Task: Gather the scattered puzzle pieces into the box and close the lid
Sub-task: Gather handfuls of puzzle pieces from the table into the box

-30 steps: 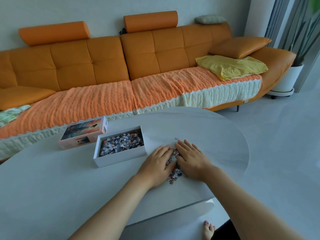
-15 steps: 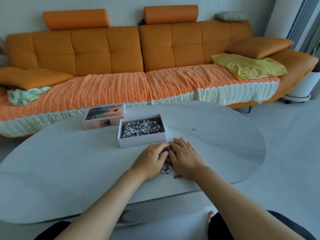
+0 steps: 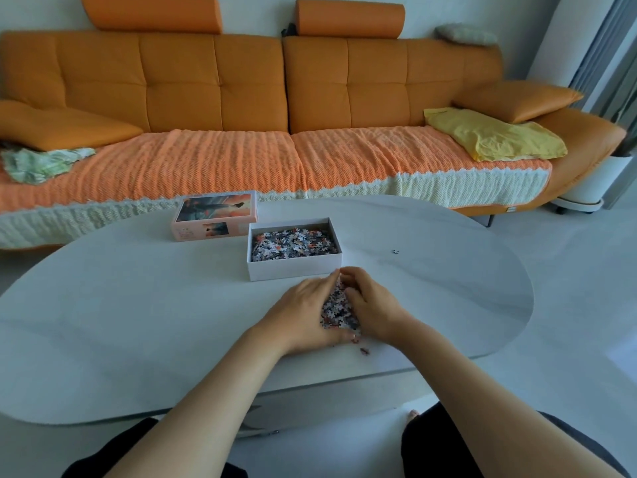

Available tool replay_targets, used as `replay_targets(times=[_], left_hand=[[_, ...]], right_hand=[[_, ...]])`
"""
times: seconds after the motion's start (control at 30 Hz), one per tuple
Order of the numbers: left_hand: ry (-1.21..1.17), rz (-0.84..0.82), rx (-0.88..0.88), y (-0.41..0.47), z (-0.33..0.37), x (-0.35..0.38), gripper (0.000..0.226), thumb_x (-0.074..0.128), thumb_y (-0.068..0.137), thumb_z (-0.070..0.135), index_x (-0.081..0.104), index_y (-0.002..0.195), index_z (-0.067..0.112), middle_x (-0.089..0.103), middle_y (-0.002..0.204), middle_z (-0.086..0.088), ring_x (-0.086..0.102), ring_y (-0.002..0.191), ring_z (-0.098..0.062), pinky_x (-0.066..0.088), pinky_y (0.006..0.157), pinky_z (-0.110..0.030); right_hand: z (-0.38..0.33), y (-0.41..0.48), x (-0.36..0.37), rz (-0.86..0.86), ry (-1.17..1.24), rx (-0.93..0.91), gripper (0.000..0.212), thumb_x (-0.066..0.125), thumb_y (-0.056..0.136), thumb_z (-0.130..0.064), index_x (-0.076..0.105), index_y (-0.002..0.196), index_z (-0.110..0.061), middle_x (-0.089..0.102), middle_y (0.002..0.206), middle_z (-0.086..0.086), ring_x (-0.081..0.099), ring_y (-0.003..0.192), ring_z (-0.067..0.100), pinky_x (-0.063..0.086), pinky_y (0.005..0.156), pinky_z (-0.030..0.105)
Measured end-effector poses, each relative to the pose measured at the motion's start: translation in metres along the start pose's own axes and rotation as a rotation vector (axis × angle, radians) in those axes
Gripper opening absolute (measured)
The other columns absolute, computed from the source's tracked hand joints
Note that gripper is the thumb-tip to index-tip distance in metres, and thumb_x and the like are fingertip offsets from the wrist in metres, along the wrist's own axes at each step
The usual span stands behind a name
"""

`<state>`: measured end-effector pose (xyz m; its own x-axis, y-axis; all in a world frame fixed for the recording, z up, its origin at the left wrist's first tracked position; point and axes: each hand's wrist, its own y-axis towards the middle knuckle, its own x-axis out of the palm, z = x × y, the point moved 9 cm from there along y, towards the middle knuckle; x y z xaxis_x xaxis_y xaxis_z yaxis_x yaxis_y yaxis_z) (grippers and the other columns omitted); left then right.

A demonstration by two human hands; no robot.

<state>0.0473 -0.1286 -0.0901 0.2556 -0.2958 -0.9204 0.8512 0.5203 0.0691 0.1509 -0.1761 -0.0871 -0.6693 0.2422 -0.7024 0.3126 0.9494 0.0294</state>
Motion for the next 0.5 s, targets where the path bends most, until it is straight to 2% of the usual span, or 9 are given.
replay_targets(times=[0.1,0.17,0.23,0.3,0.37,0.43,0.5], left_hand=[[-0.008,0.062,0.056,0.006,0.002,-0.018,0.099,0.055,0.077,0.076,0.015,0.154,0.027,0.031,0.151,0.009,0.023,0.138,-0.01,0.028,0.113,-0.036],[0.029,0.242,0.115,0.008,0.006,-0.041,0.077,0.046,0.087,0.066,0.029,0.15,0.025,0.038,0.147,0.009,0.027,0.135,-0.011,0.03,0.112,-0.04],[0.169,0.376,0.099,0.013,0.003,-0.055,0.068,0.038,0.092,0.058,0.034,0.148,0.021,0.037,0.149,0.005,0.027,0.137,-0.016,0.027,0.114,-0.044],[0.294,0.322,-0.037,0.021,-0.014,-0.05,0.07,0.03,0.095,0.058,0.022,0.153,0.02,0.018,0.16,0.001,0.009,0.147,-0.02,0.008,0.121,-0.046],[0.318,0.18,-0.14,0.029,-0.035,-0.033,0.074,0.02,0.096,0.062,0.005,0.155,0.02,-0.003,0.163,0.002,-0.008,0.149,-0.019,-0.006,0.121,-0.043],[0.295,0.116,-0.133,0.035,-0.042,-0.024,0.077,0.012,0.093,0.065,-0.001,0.155,0.022,-0.006,0.163,0.003,-0.01,0.149,-0.016,-0.006,0.121,-0.042],[0.251,0.115,-0.11,0.042,-0.042,-0.022,0.075,0.013,0.095,0.064,0.0,0.155,0.022,-0.004,0.163,0.004,-0.007,0.149,-0.015,-0.004,0.121,-0.041]], right_hand=[[0.005,0.007,-0.014,0.0,-0.026,0.012,0.041,0.038,0.102,-0.027,0.038,0.143,-0.026,0.046,0.146,-0.002,0.043,0.132,0.018,0.03,0.101,0.024],[0.011,0.016,-0.027,0.025,-0.145,-0.012,0.042,0.038,0.102,-0.026,0.038,0.145,-0.025,0.039,0.15,-0.003,0.035,0.138,0.018,0.026,0.109,0.027],[0.024,0.028,-0.039,0.042,-0.288,-0.017,0.046,0.037,0.103,-0.029,0.034,0.148,-0.022,0.028,0.157,-0.002,0.022,0.145,0.017,0.017,0.116,0.032],[0.044,0.04,-0.048,0.035,-0.402,0.04,0.053,0.036,0.103,-0.035,0.025,0.152,-0.02,0.016,0.161,0.001,0.007,0.149,0.018,0.009,0.119,0.036],[0.066,0.048,-0.055,0.011,-0.457,0.121,0.061,0.033,0.102,-0.042,0.016,0.154,-0.017,0.004,0.163,0.004,-0.002,0.149,0.02,0.004,0.121,0.038],[0.079,0.053,-0.056,-0.026,-0.485,0.164,0.065,0.029,0.101,-0.046,0.01,0.155,-0.016,-0.001,0.163,0.005,-0.005,0.149,0.02,0.001,0.121,0.038],[0.082,0.055,-0.054,-0.049,-0.484,0.158,0.064,0.027,0.102,-0.046,0.009,0.155,-0.015,0.001,0.163,0.005,-0.003,0.149,0.019,0.0,0.121,0.037]])
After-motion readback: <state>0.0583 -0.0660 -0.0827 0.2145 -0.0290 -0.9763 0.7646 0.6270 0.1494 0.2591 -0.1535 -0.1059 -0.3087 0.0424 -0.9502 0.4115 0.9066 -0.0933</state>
